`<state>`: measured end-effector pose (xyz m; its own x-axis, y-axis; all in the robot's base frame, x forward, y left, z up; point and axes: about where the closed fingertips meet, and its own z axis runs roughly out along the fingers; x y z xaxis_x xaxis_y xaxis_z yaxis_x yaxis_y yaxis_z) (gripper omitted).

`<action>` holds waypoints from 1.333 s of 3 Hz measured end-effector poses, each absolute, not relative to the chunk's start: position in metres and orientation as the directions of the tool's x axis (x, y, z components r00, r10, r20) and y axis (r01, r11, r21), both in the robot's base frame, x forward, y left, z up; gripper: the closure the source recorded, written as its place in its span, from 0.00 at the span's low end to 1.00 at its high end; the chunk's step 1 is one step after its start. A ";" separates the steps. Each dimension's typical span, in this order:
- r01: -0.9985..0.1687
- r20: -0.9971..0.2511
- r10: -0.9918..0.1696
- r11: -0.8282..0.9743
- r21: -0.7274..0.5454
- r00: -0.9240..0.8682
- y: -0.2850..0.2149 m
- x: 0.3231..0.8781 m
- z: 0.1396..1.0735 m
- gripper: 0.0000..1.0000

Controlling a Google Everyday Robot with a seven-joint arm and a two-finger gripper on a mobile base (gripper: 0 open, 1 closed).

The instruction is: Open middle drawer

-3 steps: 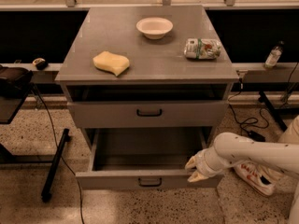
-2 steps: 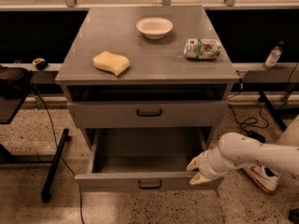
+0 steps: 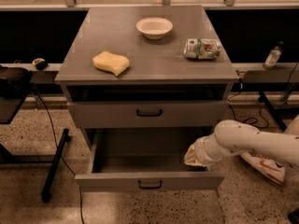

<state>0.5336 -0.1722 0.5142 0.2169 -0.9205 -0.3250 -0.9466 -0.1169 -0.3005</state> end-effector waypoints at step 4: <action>-0.991 -0.312 -0.940 -0.120 -0.063 0.134 -0.159 0.563 0.394 1.00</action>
Offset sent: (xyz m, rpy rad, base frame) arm 0.0873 0.0203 -0.1038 -0.0075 0.0842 -0.0581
